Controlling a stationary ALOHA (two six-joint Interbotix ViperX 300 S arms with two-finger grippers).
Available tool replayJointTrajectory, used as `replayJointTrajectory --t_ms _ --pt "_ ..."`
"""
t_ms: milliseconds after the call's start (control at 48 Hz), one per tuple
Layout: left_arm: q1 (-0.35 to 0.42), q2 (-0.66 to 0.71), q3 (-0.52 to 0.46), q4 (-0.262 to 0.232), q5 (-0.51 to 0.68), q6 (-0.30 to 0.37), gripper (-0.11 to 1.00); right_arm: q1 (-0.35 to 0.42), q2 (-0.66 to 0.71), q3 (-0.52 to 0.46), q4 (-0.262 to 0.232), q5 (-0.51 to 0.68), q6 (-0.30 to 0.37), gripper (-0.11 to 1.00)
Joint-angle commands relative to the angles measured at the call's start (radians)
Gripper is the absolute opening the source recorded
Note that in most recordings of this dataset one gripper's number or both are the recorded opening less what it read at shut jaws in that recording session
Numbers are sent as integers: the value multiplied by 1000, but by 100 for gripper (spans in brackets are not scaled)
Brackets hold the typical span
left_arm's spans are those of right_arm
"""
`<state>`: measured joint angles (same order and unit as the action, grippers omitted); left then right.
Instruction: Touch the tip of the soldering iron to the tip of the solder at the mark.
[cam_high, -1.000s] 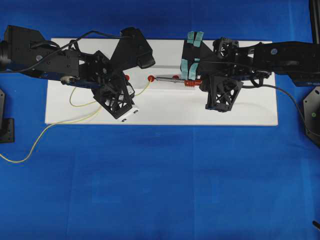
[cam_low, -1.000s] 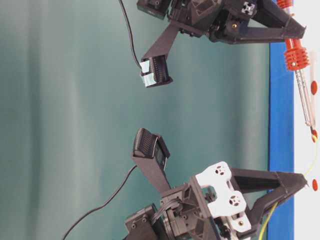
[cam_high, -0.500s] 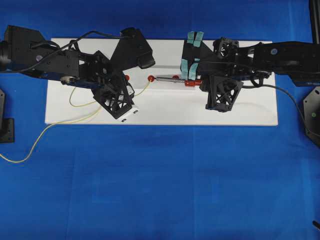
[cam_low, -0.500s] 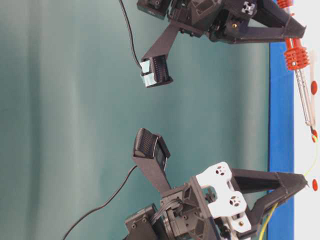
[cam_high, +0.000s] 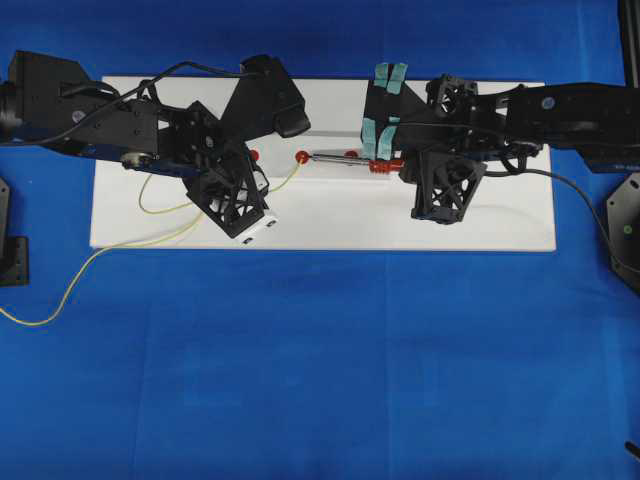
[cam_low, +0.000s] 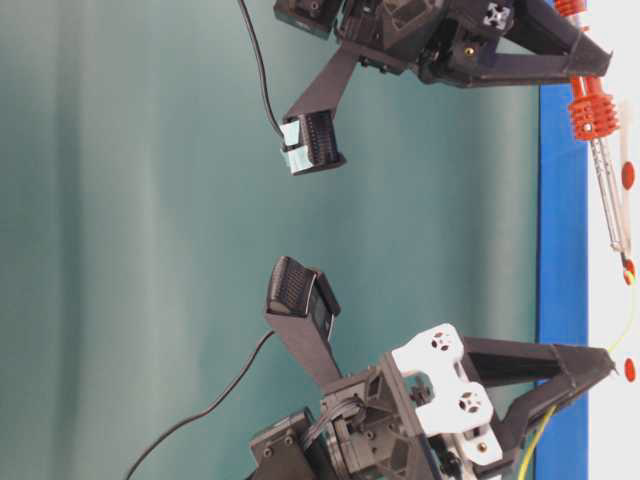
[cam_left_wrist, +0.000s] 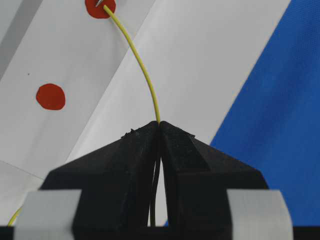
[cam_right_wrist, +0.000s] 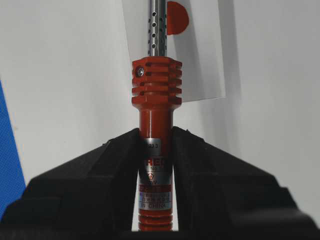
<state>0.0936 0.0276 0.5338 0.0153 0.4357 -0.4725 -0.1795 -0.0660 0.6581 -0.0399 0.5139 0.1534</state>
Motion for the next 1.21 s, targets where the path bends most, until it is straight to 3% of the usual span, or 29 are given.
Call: replayJointTrajectory --t_ms 0,604,1187 --pt "-2 -14 -12 0 -3 -2 2 -2 -11 -23 -3 -5 0 6" --pt "-9 -49 8 0 -5 0 2 -2 -11 -23 -3 -5 0 6" --pt "-35 -371 224 -2 -67 -23 2 -2 -11 -23 -3 -9 0 6"
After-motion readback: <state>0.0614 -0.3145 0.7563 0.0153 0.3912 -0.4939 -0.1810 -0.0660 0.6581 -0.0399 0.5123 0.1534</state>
